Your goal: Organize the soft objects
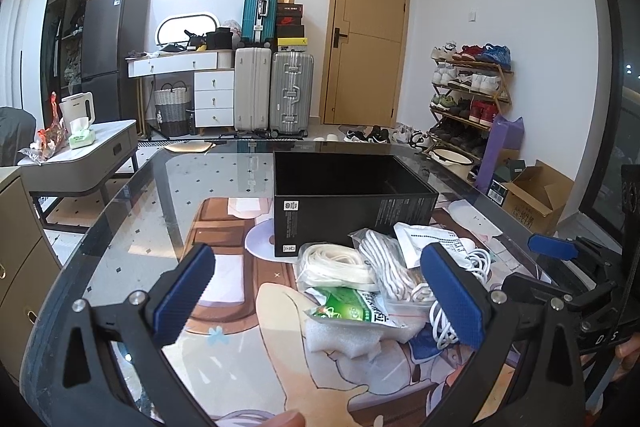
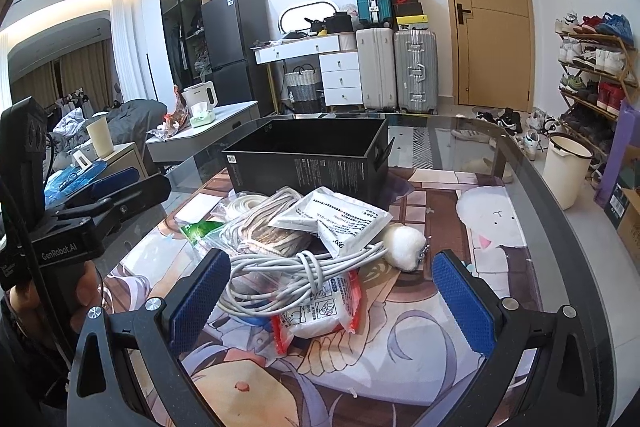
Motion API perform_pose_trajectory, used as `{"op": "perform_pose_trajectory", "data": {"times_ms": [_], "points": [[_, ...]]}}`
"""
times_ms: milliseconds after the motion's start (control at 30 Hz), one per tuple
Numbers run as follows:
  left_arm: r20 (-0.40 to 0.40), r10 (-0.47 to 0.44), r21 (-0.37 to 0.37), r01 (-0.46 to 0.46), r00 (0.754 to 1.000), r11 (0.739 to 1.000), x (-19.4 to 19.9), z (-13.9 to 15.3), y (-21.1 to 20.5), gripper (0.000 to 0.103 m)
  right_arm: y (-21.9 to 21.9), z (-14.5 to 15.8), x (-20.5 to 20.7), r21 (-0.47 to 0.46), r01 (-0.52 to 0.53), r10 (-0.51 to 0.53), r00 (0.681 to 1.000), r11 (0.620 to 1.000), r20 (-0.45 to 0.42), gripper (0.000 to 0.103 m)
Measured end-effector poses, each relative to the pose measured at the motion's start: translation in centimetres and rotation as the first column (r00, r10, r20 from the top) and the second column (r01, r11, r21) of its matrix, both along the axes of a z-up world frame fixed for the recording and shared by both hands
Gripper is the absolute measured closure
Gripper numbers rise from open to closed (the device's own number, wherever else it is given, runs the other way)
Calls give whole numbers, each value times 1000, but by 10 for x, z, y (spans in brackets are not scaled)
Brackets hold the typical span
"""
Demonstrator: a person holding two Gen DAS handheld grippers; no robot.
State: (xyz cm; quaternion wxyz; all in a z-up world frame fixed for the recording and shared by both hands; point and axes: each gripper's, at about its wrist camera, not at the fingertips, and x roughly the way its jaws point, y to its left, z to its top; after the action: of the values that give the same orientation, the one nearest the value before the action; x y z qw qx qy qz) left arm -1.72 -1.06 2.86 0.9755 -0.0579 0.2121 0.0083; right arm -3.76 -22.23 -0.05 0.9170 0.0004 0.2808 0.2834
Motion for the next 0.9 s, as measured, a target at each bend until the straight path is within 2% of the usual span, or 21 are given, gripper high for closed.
{"op": "perform_pose_trajectory", "data": {"times_ms": [567, 900], "points": [[-9, 12, 20, -12, 1000, 1000, 9, -5, 0, 0, -5, 6, 9, 15, -9, 9, 1000, 1000, -2, 0], [-16, 6, 47, -5, 1000, 999, 11, -5, 3, 0, -8, 4, 21, -32, -19, 18, 999, 999, -32, 0]]}}
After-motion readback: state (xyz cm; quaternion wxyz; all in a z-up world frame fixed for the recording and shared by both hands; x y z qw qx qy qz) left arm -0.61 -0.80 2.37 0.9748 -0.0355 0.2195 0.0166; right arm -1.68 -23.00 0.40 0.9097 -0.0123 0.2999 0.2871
